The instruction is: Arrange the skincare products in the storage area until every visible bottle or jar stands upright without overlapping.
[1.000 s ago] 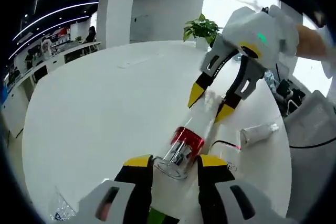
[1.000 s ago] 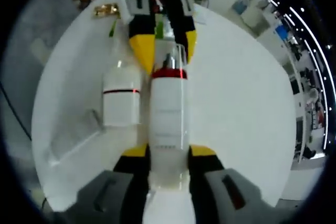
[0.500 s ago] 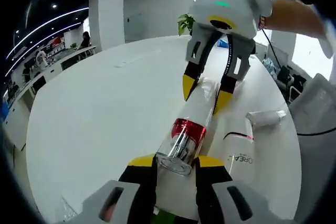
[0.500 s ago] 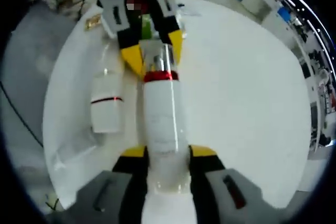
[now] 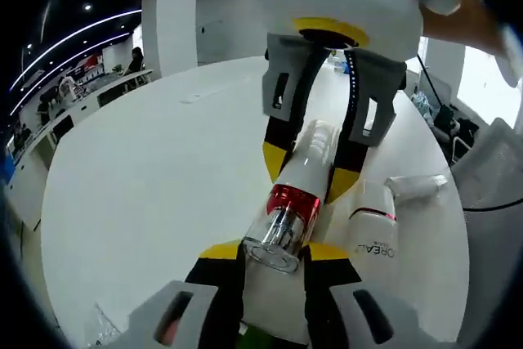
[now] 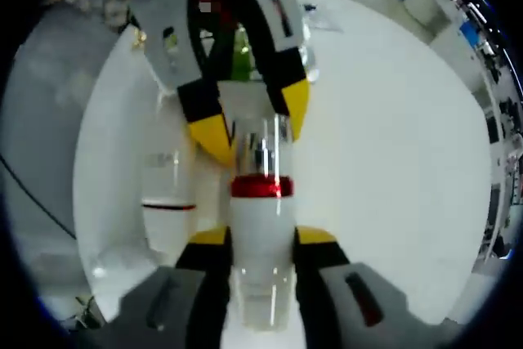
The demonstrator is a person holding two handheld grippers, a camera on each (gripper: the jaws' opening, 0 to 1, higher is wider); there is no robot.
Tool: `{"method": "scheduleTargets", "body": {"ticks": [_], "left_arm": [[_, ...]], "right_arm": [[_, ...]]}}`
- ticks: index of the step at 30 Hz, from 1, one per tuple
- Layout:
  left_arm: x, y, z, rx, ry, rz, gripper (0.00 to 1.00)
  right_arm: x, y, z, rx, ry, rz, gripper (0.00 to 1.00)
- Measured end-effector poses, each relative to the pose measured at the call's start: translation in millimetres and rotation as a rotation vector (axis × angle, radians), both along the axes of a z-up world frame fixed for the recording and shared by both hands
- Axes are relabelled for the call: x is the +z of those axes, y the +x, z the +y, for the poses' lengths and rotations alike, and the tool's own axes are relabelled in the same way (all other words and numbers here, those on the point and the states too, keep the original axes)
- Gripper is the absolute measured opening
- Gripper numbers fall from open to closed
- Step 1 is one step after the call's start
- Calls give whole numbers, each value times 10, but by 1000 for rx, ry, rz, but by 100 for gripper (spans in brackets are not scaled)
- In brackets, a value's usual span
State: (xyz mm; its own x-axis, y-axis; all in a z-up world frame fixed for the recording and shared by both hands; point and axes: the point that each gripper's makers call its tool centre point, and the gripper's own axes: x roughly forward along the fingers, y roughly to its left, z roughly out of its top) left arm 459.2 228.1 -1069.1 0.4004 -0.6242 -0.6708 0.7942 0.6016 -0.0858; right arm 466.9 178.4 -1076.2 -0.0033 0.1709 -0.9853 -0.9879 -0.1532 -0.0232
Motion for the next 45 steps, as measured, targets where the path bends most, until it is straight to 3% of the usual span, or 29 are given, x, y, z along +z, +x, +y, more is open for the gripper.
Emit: {"method": "scheduleTargets", "body": {"ticks": [9, 21, 24, 29, 32, 35, 41, 45], "left_arm": [[-4, 10, -6, 13, -23, -2, 27], [-7, 10, -24, 33, -15, -4, 28], [12, -19, -12, 85, -39, 57, 29], [57, -57, 7, 102, -60, 80, 30], [118, -59, 17, 127, -98, 95, 30], [181, -15, 64, 207, -159, 130, 36], [352, -2, 59, 262, -273, 146, 37], [444, -18, 20, 300, -372, 193, 37]], "right_arm": [[-1, -10, 1, -8, -40, -5, 27], [17, -15, -10, -8, -31, -77, 26], [28, -10, -5, 7, -20, -106, 26], [49, -2, 1, 42, -6, -173, 26], [93, 8, 4, 31, 10, -177, 26], [163, 30, 15, 11, 47, -191, 26], [284, 99, 27, -12, 117, -265, 26], [338, 123, 18, -35, 169, -309, 26]]}}
